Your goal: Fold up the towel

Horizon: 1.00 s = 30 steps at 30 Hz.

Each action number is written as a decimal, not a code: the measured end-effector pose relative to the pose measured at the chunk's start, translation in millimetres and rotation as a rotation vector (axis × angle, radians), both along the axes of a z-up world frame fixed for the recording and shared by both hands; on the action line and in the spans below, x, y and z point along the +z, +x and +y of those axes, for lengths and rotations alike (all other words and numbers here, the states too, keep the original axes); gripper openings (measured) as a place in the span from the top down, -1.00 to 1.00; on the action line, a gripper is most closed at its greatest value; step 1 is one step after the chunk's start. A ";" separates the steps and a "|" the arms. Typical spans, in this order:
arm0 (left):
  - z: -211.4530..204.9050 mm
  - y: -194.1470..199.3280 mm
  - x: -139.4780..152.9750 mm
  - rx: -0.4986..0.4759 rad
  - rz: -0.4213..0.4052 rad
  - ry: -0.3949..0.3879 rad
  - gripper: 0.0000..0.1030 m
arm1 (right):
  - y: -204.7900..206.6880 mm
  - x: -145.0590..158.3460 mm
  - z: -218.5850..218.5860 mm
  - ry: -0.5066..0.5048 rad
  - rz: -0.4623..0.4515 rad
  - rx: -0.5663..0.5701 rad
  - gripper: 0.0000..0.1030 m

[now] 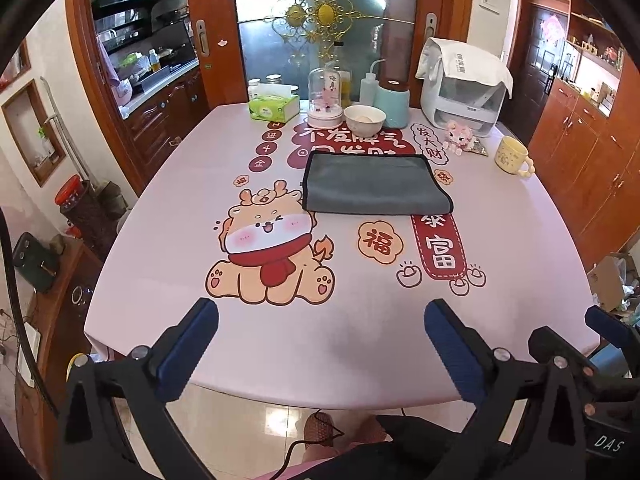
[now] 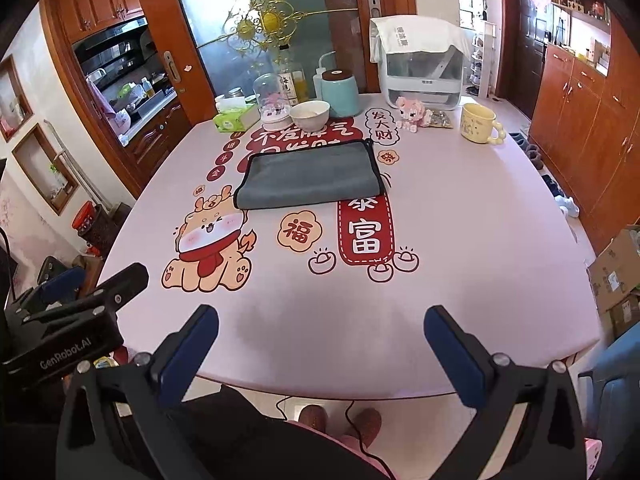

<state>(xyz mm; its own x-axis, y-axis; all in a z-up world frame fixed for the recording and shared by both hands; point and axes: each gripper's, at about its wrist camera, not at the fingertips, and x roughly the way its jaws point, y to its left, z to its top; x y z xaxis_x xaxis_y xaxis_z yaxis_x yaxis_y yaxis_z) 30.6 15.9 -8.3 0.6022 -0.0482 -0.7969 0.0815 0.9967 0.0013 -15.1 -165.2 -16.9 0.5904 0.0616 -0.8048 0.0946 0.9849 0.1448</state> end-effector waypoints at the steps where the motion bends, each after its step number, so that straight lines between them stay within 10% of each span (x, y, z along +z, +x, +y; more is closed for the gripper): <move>1: -0.5 -0.6 0.4 -0.006 -0.002 -0.002 -0.99 | -0.2 0.1 0.3 -0.002 0.000 0.001 -1.00; 30: -5.7 1.3 7.6 -0.007 -0.035 0.020 -0.99 | 4.2 -0.1 -7.9 0.004 0.010 -0.012 -1.00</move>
<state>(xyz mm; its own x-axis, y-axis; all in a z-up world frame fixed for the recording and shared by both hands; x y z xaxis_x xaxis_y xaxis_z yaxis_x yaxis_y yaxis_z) 31.9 10.2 -0.7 0.6298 -0.0367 -0.7759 0.0877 0.9959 0.0241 -10.9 -173.0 -17.0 0.5829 0.0575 -0.8105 0.1078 0.9832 0.1473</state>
